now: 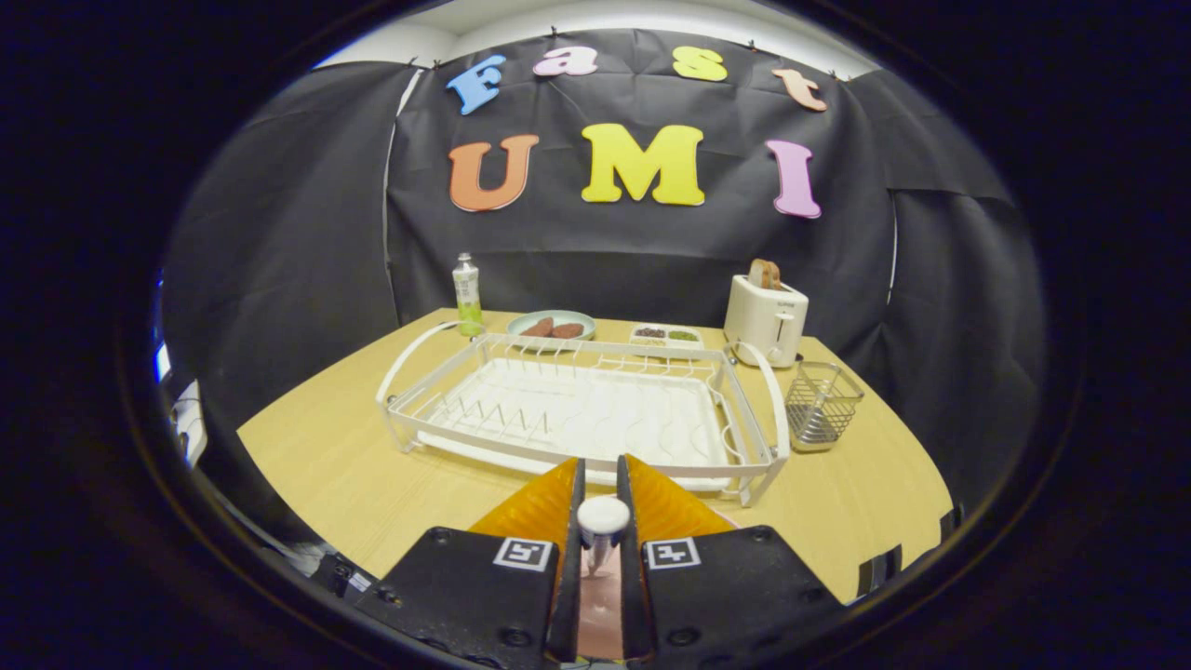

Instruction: Take the plate from the dish rack, then take the spoon from the basket and place it into the plate.

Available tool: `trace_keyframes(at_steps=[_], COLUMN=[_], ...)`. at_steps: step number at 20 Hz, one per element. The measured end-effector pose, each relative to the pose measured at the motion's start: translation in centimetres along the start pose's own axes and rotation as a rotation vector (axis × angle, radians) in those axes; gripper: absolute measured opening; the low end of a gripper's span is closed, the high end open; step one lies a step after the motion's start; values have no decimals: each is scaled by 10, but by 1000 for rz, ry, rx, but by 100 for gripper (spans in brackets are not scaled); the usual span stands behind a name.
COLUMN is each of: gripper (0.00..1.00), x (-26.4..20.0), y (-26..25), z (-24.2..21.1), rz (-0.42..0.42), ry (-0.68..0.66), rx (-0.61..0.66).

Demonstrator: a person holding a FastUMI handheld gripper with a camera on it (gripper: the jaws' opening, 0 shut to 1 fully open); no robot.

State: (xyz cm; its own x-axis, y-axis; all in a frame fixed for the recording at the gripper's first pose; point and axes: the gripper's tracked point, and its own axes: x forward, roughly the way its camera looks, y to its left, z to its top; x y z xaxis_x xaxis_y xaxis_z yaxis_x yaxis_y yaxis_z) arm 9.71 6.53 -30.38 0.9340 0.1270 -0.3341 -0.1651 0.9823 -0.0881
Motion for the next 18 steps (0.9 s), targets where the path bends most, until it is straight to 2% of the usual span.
trace_keyframes(at_steps=[1, 2, 4, 7, 8, 14, 18], gripper=[24, 35, 65, 81, 100, 100, 100], x=[0, -1, -10, -30, -40, -97, -132], y=[-8, -17, -30, -53, -60, -101, -118], z=[-1, -1, 9, 28, 39, 105, 142], rz=[-17, -38, -38, -34, -32, -53, -90], ry=[21, 42, 39, 8, -7, -142, -171], rx=[3, 14, 66, 102, 101, 81, 112])
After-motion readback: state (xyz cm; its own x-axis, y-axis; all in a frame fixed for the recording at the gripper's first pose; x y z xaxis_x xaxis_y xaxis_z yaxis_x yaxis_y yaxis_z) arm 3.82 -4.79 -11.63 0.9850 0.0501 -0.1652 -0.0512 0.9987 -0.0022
